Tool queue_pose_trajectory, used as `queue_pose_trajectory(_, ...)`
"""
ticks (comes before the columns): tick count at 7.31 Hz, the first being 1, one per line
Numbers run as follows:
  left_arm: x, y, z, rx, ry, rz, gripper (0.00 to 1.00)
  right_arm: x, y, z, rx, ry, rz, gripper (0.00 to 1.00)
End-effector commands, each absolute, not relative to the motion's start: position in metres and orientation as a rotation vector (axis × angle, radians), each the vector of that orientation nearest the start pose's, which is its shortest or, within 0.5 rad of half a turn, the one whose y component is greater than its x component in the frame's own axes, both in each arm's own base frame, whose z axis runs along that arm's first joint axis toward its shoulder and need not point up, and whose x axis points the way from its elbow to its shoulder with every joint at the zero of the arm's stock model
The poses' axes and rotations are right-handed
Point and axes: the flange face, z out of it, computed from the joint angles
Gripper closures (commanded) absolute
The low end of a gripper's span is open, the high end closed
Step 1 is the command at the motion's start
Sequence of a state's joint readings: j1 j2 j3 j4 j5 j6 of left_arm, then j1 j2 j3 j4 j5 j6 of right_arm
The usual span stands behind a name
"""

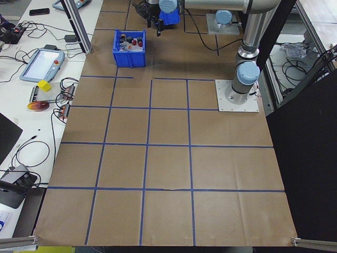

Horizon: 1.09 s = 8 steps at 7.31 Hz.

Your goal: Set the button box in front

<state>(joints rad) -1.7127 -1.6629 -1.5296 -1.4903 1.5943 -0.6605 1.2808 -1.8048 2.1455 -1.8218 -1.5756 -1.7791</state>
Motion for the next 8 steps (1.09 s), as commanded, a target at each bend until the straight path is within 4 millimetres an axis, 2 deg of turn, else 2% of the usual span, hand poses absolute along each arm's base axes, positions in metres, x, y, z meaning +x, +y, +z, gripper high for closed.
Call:
queue_pose_trajectory(1,-0.137,-0.495,0.504,-0.183,3.114,-0.088,0.01,0.063,-0.347,0.327,-2.109,2.233,0.088,0.92)
queue_pose_trajectory(2,-0.130,-0.495,0.506,0.115,3.105,-0.093,0.01,0.098,-0.340,0.326,-2.170,2.201,0.079,0.91)
queue_pose_trajectory(3,-0.128,-0.494,0.505,0.163,3.110,-0.079,0.01,0.133,-0.333,0.329,-2.210,2.207,0.048,0.91)
queue_pose_trajectory(4,-0.128,-0.493,0.508,0.173,3.109,-0.091,0.01,0.160,-0.323,0.328,-2.204,2.224,0.042,0.91)
queue_pose_trajectory(6,-0.128,-0.490,0.498,0.174,3.117,-0.056,0.01,0.212,-0.309,0.330,-2.219,2.264,-0.054,0.91)
queue_pose_trajectory(8,-0.127,-0.475,0.493,0.170,3.119,-0.049,0.01,0.276,-0.300,0.309,-2.235,2.282,-0.124,0.91)
